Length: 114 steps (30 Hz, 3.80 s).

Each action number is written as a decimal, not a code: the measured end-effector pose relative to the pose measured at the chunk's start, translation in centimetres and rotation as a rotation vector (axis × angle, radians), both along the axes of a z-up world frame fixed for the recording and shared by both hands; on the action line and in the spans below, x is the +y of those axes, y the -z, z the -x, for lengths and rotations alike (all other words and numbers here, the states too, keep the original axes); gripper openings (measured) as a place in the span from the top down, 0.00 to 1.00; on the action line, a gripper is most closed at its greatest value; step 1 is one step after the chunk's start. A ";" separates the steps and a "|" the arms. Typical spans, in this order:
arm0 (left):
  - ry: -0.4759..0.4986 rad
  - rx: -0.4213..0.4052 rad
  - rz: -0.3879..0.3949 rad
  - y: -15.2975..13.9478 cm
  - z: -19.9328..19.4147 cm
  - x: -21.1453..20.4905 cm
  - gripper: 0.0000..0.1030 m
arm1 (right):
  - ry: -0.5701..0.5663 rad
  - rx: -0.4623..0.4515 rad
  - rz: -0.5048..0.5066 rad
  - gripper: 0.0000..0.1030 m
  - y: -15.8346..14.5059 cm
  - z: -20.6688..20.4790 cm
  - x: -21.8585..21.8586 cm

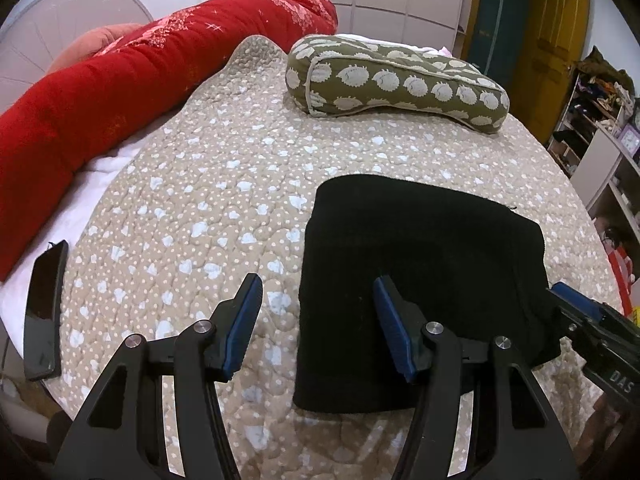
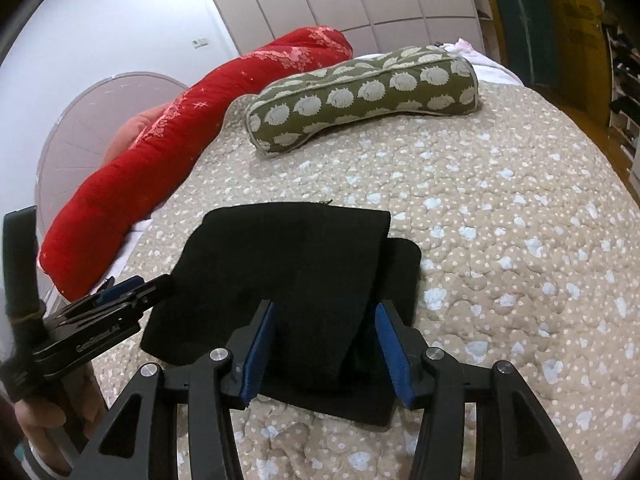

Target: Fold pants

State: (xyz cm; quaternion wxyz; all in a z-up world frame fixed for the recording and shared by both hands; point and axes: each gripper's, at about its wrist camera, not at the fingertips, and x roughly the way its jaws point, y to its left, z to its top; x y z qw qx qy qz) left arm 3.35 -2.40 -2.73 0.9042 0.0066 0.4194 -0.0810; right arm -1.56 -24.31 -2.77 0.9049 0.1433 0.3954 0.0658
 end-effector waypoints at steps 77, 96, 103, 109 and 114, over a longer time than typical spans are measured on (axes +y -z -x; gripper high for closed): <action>0.028 0.006 0.001 0.6 -0.5 -1.6 0.31 | 0.001 0.000 0.144 0.64 0.9 -0.6 1.2; 0.013 0.034 0.039 1.5 -1.3 -0.9 0.22 | 0.017 0.008 0.149 0.56 1.0 -0.5 0.8; 0.008 0.036 0.044 1.5 -1.0 -0.9 0.22 | 0.033 0.021 0.184 0.49 1.2 0.1 0.5; 0.018 0.038 0.047 1.4 -0.7 -0.9 0.22 | 0.033 0.019 0.196 0.49 1.1 0.3 0.7; 0.017 0.047 0.065 1.4 -0.6 -0.6 0.22 | 0.031 0.022 0.197 0.49 1.1 0.2 0.6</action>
